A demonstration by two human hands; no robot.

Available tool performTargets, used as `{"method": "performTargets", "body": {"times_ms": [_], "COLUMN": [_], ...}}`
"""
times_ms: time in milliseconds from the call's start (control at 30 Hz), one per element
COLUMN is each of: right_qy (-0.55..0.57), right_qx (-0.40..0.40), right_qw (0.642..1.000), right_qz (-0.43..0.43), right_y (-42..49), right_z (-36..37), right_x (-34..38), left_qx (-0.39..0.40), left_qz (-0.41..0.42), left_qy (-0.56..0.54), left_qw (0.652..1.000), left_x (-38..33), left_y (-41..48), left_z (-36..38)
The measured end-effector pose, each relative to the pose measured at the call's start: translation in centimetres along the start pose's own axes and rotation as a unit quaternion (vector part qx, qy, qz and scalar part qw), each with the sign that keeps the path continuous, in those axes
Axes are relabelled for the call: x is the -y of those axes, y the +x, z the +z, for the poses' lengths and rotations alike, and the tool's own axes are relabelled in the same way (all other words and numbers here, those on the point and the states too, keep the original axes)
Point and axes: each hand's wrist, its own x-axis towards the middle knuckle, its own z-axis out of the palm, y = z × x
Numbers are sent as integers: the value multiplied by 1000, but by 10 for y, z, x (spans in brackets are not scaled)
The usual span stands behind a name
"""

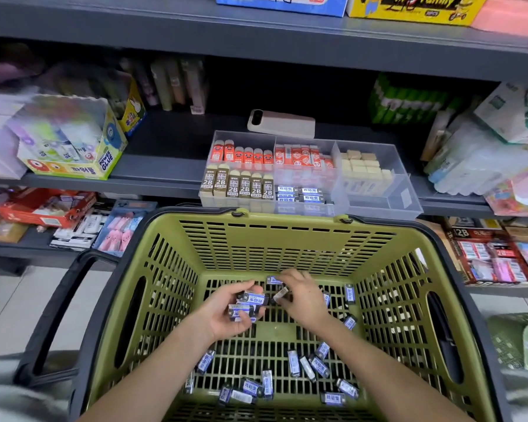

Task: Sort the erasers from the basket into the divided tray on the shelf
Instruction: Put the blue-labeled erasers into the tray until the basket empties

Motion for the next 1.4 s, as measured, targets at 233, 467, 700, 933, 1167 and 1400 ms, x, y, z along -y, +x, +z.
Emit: {"method": "performTargets", "body": {"times_ms": [233,467,700,933,1167,1400], "right_qy": [-8,-118,111,148,327,272], "right_qx": [13,-9,-74,-108,39,76], "right_qw": [1000,993,990,982,944,956], "right_qz": [13,23,41,-43,-31,-85], "right_y": [8,12,-9,-33,-41,-27], "right_z": [31,30,-8,-94,-169,-212], "right_x": [1,3,22,61,71,75], "left_qx": [-13,-83,-116,2,57,86], "left_qz": [9,4,56,152,204,192], "left_qy": [-11,37,222,343,362,345], "left_qw": [1000,996,967,927,908,915], "left_x": [-4,-3,-4,-19,-32,-52], "left_y": [2,-1,-13,-52,-79,-94], "left_z": [-7,-8,9,51,75,102]}}
